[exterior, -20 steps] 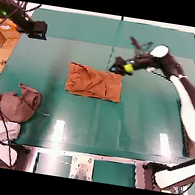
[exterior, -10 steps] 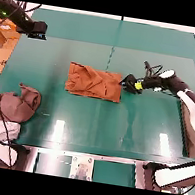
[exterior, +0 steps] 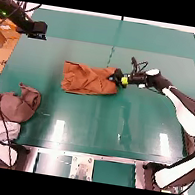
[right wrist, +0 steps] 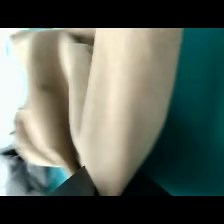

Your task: Fold the shirts.

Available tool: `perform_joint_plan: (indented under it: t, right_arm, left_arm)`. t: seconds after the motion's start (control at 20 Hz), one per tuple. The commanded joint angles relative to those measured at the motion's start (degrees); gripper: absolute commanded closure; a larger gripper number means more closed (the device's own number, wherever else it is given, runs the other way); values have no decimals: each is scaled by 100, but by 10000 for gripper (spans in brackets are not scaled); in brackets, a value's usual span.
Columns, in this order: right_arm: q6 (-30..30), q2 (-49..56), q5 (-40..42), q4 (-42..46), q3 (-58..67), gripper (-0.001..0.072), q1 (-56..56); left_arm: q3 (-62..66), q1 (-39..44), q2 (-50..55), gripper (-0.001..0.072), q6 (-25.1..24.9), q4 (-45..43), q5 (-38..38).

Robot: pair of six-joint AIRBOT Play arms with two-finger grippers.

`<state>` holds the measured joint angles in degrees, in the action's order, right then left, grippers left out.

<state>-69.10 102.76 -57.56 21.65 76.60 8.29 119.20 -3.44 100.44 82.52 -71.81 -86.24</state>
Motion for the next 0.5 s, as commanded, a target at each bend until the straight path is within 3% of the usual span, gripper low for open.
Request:
perform_joint_plan:
  t: [0.0, 0.1, 0.3, 0.45]
  right_arm:
    - [-122, -407, -470, -249, 944, 688, -345]
    - [-450, -960, -802, 9, 1537, 688, -859]
    - [-1707, -2094, -1097, 1379, 1971, 688, -2487]
    - [-2026, -2365, -1523, 1788, 1969, 688, -3727]
  left_arm:
    - [2, -2, -2, 678, -2, -2, -48]
    - [2, -2, -2, 678, -4, -2, -127]
    - [2, -2, -2, 677, -7, -2, -262]
    - [2, -2, -2, 677, -7, 2, -293]
